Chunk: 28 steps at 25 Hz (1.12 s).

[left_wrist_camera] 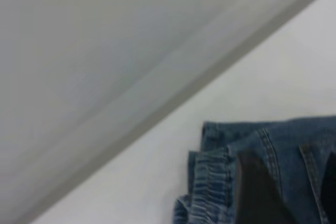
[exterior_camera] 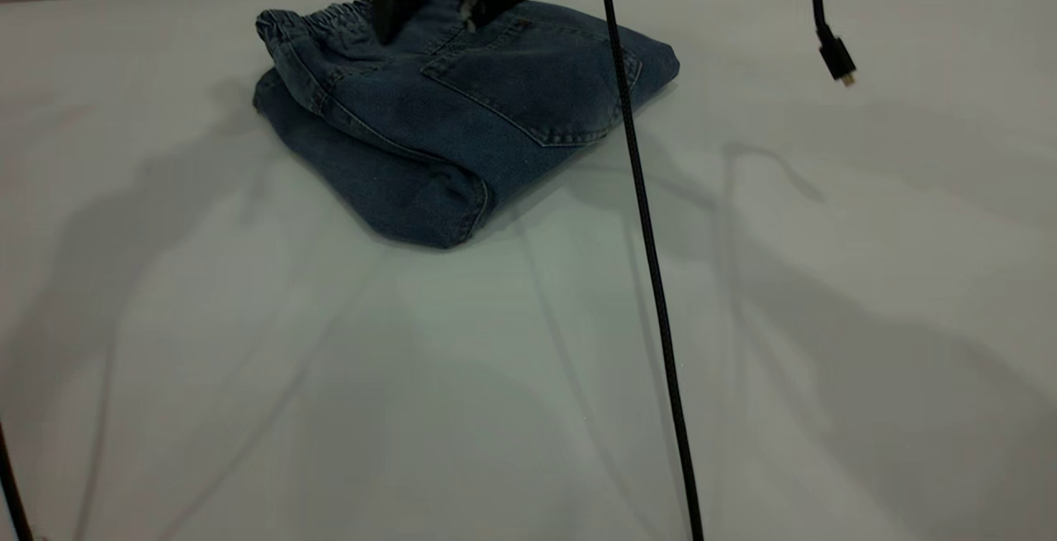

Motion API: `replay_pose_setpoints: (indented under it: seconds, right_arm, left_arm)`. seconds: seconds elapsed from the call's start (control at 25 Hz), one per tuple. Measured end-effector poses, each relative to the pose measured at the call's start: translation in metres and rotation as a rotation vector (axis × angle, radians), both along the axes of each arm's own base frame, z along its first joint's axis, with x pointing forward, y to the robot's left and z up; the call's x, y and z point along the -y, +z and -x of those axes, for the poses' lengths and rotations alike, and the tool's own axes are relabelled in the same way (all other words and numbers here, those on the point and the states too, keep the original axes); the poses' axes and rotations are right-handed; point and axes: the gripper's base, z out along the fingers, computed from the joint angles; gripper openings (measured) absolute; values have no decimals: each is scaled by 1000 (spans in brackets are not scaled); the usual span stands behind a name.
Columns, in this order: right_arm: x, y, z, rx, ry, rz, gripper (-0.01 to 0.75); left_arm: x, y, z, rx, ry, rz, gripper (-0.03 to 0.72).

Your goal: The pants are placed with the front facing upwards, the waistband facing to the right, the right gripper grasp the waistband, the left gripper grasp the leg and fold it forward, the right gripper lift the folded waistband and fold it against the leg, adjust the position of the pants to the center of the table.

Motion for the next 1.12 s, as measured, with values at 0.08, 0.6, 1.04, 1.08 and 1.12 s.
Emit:
replay_pose_setpoints:
  seconds: [0.08, 0.6, 1.04, 1.08, 1.12]
  right_arm:
    - [-3, -5, -1, 14, 10, 13, 538]
    - [-25, -21, -26, 97, 17, 14, 534]
    - [-35, -39, -23, 81, 39, 37, 534]
    - [-35, -43, -21, 71, 49, 54, 534]
    - [-35, -47, -19, 48, 58, 70, 534]
  left_arm:
    - [-4, 10, 4, 29, 9, -2, 309]
    - [-13, 34, 18, 83, 34, -35, 309]
    - [-13, 34, 18, 82, 33, -35, 309]
    - [-13, 34, 18, 83, 33, -35, 309]
    - [-13, 34, 18, 83, 33, -35, 309]
